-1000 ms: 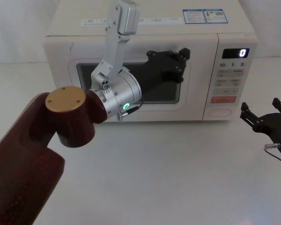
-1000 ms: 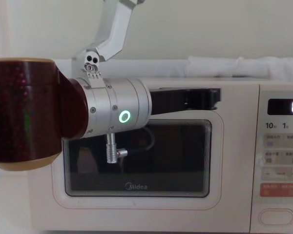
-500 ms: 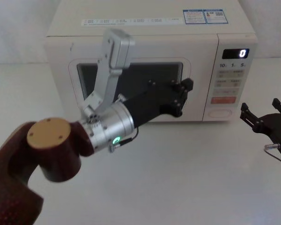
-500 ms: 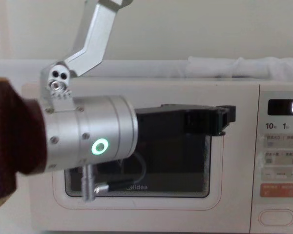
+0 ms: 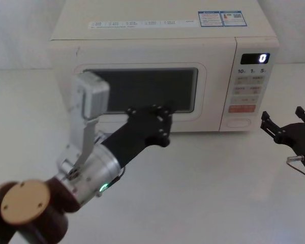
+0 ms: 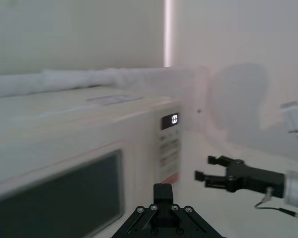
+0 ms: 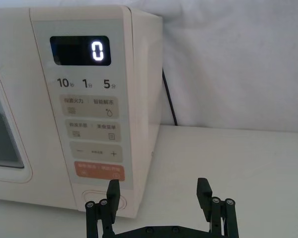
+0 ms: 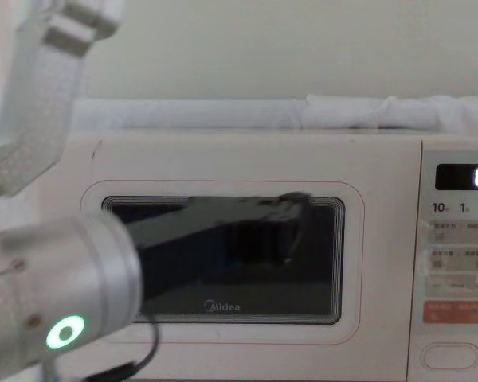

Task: Press the button to open the microwave door with one hand; close the microwave door with the other hand.

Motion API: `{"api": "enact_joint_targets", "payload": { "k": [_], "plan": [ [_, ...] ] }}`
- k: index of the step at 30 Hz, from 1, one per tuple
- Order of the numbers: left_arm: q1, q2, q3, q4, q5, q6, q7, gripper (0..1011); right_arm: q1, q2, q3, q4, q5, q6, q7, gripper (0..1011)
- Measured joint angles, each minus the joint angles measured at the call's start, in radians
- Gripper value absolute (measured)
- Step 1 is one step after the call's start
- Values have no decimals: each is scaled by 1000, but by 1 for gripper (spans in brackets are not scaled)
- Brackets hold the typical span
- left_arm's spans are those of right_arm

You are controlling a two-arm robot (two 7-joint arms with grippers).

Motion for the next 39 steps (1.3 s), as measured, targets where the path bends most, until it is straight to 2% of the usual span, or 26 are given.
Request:
{"api": "enact_joint_targets", "payload": {
  "k": [3, 5, 8, 14, 23, 30, 39],
  "plan": [
    [74, 6, -51, -24, 1, -22, 43, 0, 0, 0, 0, 0, 0, 0, 0, 1002],
    [89, 6, -64, -27, 0, -25, 52, 0, 0, 0, 0, 0, 0, 0, 0, 1002],
    [153, 7, -124, -31, 7, -46, 106, 0, 0, 0, 0, 0, 0, 0, 0, 1002],
    [220, -8, -214, -10, 34, -75, 197, 0, 0, 0, 0, 0, 0, 0, 0, 1002],
    [244, -45, -307, 47, 76, -115, 281, 0, 0, 0, 0, 0, 0, 0, 0, 1002],
    [246, -81, -350, 85, 102, -145, 320, 0, 0, 0, 0, 0, 0, 0, 0, 1002],
    [235, -117, -380, 122, 110, -140, 326, 0, 0, 0, 0, 0, 0, 0, 0, 1002]
  ]
}}
